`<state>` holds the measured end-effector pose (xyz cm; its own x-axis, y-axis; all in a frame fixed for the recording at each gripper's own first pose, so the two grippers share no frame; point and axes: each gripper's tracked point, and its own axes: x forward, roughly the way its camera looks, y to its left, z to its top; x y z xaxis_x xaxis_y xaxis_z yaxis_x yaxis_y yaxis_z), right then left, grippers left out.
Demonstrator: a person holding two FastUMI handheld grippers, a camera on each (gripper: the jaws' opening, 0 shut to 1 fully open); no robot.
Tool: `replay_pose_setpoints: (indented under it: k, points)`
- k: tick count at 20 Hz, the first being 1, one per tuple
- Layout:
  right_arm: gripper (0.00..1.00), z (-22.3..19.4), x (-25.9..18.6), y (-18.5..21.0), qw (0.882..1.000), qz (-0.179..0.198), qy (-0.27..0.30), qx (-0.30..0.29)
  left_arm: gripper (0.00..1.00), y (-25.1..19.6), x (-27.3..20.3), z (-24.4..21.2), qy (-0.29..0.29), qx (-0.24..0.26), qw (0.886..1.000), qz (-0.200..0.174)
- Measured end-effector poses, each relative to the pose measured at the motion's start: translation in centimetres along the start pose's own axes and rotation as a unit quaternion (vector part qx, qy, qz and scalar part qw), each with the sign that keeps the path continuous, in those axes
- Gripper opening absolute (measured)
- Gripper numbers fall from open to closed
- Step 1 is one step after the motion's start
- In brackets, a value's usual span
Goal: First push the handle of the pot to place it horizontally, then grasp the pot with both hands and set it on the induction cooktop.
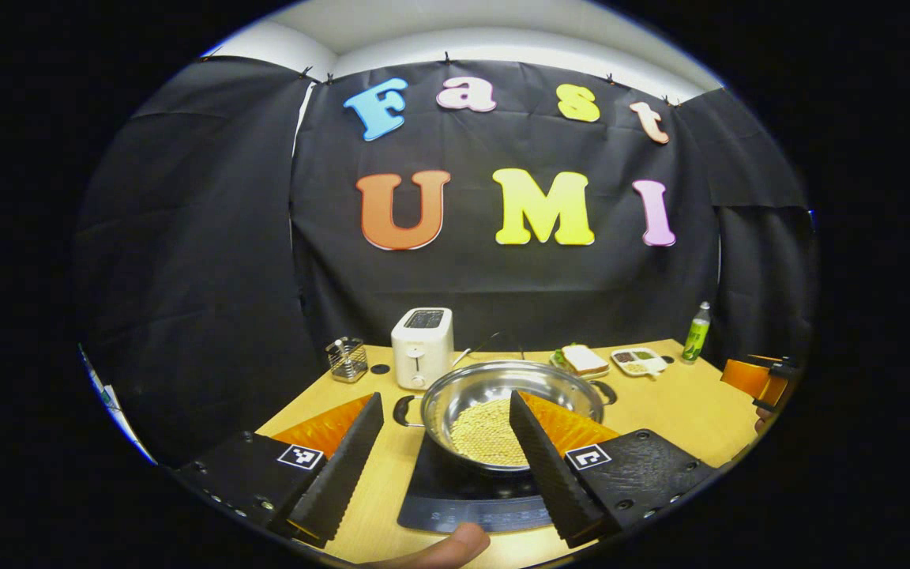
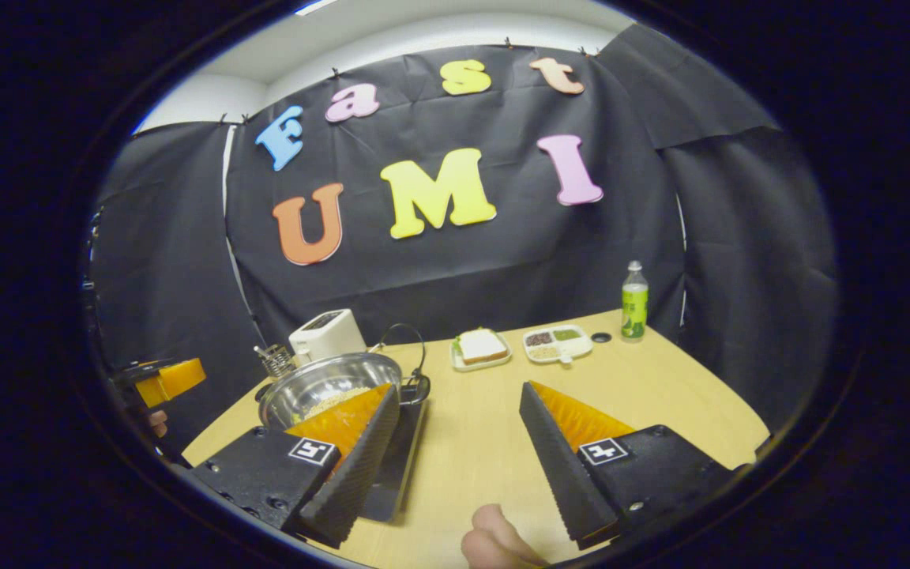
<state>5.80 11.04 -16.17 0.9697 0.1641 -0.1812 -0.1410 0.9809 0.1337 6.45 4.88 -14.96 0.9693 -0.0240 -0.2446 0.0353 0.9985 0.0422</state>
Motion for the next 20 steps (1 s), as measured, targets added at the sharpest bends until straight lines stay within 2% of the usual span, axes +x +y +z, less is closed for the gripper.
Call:
replay_pose_setpoints:
  k: [3,9,14,16,18,20]
  points:
    - [0.98,2.4,-3.9,-2.7,0.999,-0.020,-0.033,-0.007,0.95,-2.1,-2.0,1.9,-0.027,0.008,1.000,-0.002]
    - [0.95,7.5,-10.7,-5.4,0.995,-0.022,-0.097,0.009,0.96,-5.4,-7.2,5.8,-0.076,0.003,0.997,-0.006]
    - [0.95,9.9,-16.6,-6.6,0.989,-0.026,-0.146,-0.008,0.96,-7.5,-12.3,8.1,-0.115,-0.014,0.993,-0.024]
    - [0.97,10.3,-18.6,-7.5,0.987,-0.040,-0.155,-0.021,0.96,-7.4,-13.7,8.0,-0.119,-0.002,0.993,-0.015]
    - [0.94,10.8,-20.3,-8.1,0.985,-0.050,-0.162,-0.029,0.95,-7.3,-14.8,7.7,-0.118,0.011,0.993,-0.007]
    - [0.97,11.1,-21.7,-8.6,0.984,-0.054,-0.167,-0.033,0.96,-6.8,-15.7,8.0,-0.118,0.019,0.993,0.003]
